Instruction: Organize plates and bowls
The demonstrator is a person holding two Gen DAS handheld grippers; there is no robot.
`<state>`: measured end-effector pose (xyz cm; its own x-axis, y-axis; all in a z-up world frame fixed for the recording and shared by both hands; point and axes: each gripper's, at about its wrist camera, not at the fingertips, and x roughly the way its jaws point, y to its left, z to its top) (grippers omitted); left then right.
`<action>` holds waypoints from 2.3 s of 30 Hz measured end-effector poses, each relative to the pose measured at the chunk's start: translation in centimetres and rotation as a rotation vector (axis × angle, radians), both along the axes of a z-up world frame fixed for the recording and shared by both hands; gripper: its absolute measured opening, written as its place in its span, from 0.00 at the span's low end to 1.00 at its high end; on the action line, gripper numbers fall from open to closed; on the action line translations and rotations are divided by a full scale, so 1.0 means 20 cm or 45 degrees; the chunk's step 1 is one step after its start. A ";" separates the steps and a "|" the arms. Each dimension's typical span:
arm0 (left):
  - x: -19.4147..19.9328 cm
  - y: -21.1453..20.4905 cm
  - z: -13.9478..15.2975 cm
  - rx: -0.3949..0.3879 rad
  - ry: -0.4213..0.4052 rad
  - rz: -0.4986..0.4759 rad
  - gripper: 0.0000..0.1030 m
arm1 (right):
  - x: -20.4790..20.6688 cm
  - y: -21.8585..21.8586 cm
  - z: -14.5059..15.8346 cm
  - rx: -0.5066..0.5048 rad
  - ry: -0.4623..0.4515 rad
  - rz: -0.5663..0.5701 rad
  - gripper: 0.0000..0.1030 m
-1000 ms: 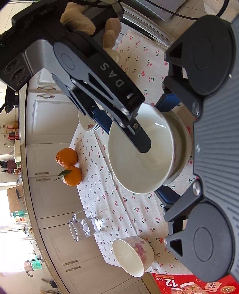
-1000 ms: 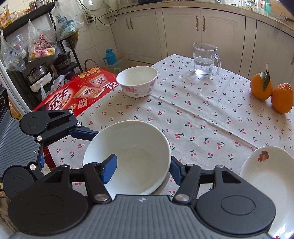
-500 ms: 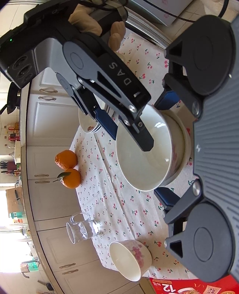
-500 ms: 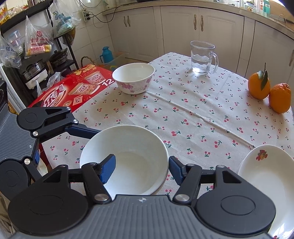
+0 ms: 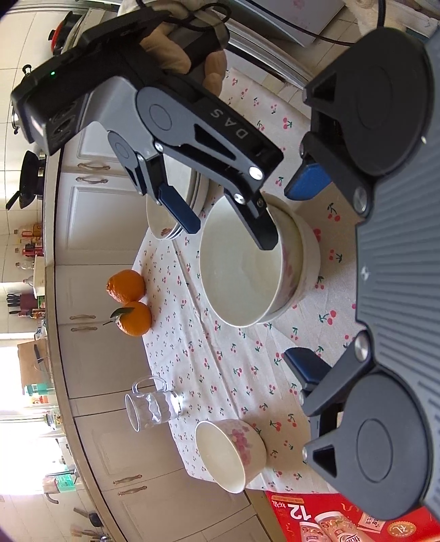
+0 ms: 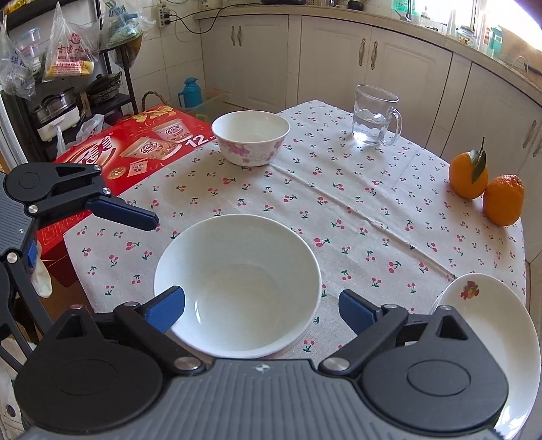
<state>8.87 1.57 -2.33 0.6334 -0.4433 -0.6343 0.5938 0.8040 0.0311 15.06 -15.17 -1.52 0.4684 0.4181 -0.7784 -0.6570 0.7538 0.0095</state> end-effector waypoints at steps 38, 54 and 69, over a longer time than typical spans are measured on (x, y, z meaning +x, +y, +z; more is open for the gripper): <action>0.79 0.48 -0.20 0.009 -0.146 0.450 0.90 | 0.95 0.63 0.06 0.006 0.110 0.268 0.98; 0.86 0.46 -0.23 0.012 -0.144 0.428 0.88 | 1.19 0.76 -0.13 0.059 0.238 0.274 0.73; 0.86 0.46 -0.22 0.025 -0.133 0.397 0.85 | 1.18 0.79 -0.15 0.052 0.245 0.287 0.60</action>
